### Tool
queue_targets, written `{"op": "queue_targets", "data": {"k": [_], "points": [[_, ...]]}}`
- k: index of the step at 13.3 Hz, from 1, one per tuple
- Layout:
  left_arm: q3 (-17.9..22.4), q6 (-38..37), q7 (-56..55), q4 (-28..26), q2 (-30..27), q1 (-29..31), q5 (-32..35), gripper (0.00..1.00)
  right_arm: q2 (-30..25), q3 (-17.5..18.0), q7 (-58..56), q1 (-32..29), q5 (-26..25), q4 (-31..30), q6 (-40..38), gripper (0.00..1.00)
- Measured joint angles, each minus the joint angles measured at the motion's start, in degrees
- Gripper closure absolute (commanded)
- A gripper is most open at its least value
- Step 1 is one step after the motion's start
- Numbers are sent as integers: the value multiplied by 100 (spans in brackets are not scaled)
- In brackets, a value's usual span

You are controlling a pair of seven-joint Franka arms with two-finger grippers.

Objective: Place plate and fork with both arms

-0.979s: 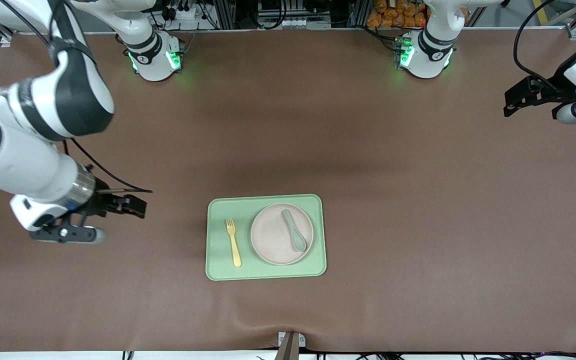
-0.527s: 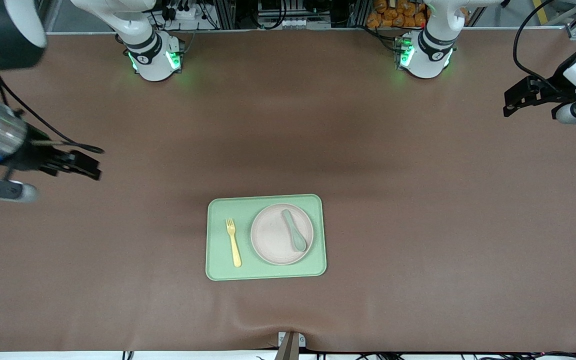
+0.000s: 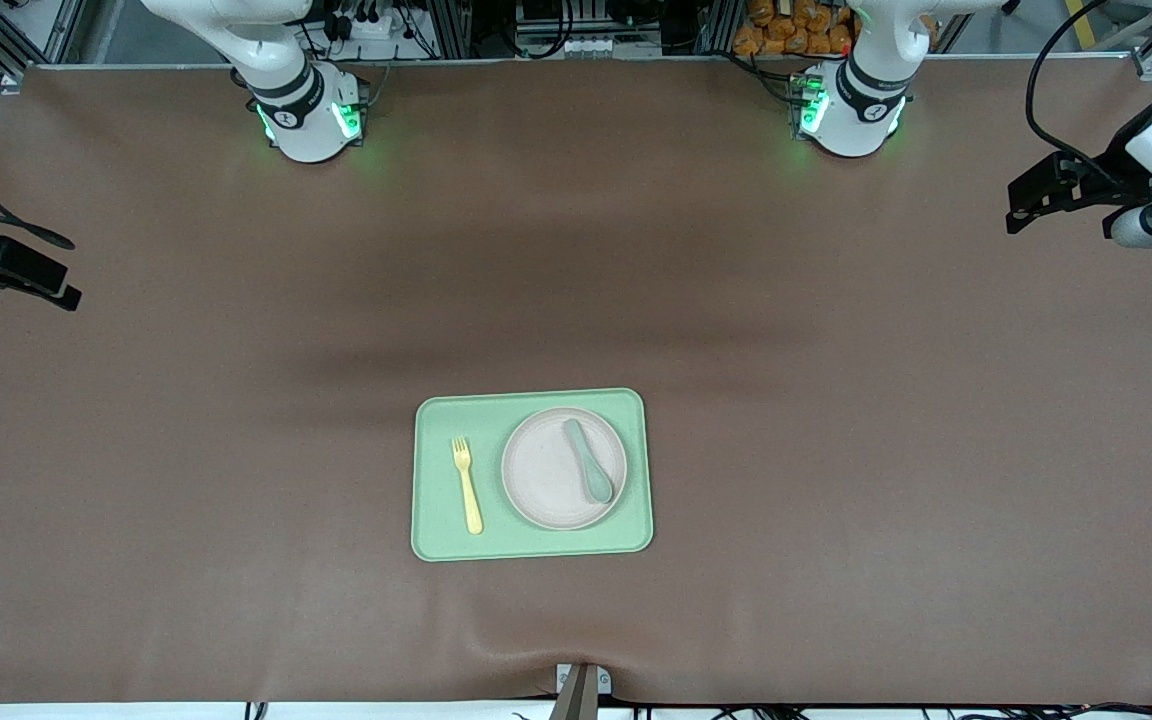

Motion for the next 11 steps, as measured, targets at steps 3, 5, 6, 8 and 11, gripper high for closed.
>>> {"op": "queue_targets", "data": {"k": [3,5,6,8,11], "points": [[2,0,0,0,0,2,0,0,-344,130,116,16,3,-524,47,0],[4,0,0,0,0,3,0,0,-423,243,255,22,-64,-583,-109,0],[5,0,0,0,0,3,0,0,-432,254,262,22,-163,-568,-107,0],[5,0,0,0,0,3,0,0,-415,236,262,12,-347,-411,-93,0],[5,0,0,0,0,3,0,0,-384,216,262,7,-377,-148,-154,0]]}}
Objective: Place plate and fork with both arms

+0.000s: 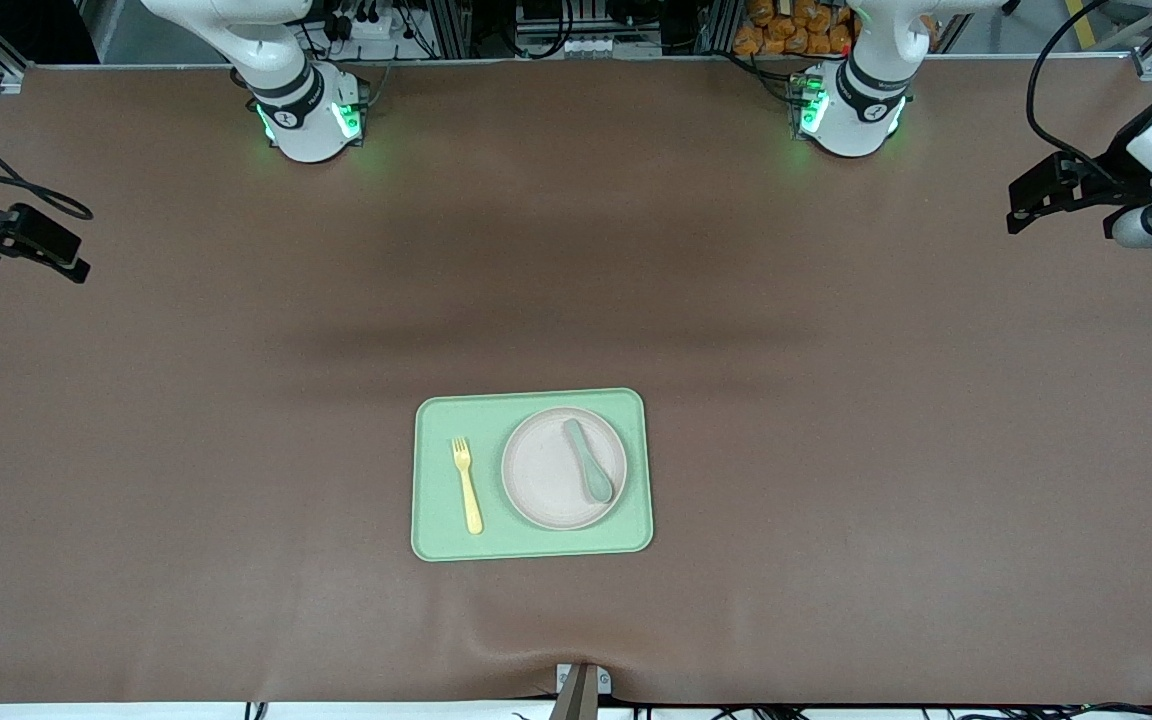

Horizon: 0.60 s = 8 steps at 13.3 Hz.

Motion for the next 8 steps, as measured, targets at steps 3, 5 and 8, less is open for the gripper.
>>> {"op": "queue_targets", "data": {"k": [3,5,8], "points": [[0,0,0,0,0,0,0,0,3,22,0,20,0,48,-91,0],[1,0,0,0,0,1,0,0,9,36,-3,28,0,48,-133,0],[1,0,0,0,0,0,0,0,11,24,-120,28,-2,48,-210,0]]}}
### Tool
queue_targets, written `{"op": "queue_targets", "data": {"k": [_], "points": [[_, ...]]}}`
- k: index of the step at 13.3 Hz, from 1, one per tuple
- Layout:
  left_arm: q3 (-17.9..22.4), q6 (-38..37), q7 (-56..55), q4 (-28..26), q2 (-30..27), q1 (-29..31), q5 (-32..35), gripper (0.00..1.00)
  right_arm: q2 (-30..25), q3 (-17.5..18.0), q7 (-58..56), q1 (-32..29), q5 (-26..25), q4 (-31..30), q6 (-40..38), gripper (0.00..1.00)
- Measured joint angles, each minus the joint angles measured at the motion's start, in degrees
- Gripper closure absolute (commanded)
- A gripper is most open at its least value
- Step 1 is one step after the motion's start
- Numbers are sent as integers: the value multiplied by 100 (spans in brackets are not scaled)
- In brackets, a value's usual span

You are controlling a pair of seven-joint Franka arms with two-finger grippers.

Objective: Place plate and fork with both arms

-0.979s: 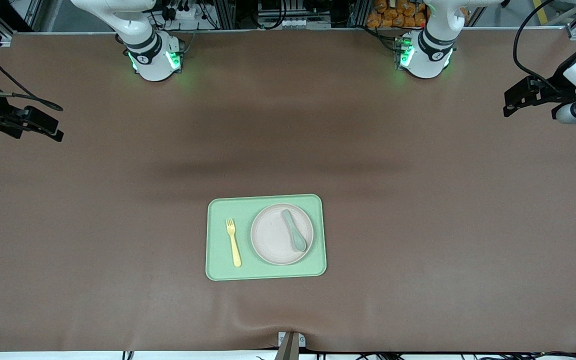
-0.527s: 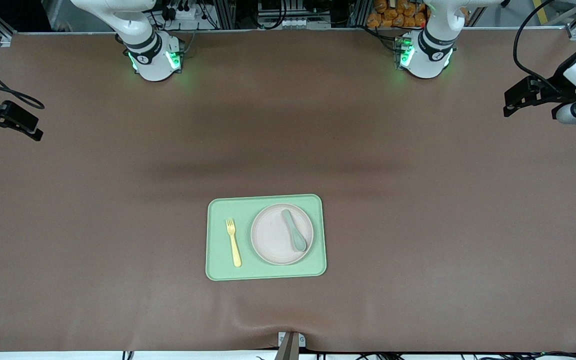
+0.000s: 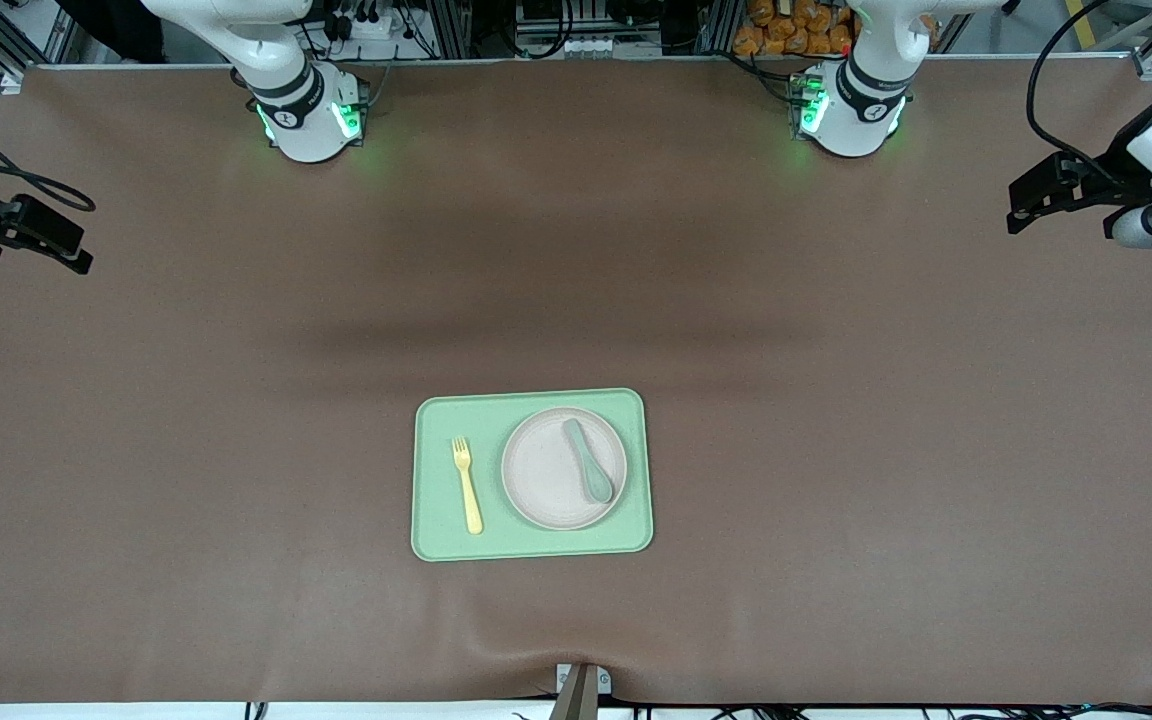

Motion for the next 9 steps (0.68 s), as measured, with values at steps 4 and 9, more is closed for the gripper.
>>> {"op": "queue_targets", "data": {"k": [4,9], "points": [[0,4,0,0,0,0,0,0,0,1,-139,0,-99,3,-2,0],[1,5,0,0,0,0,0,0,0,-1,-150,0,-106,10,-1,0]]}}
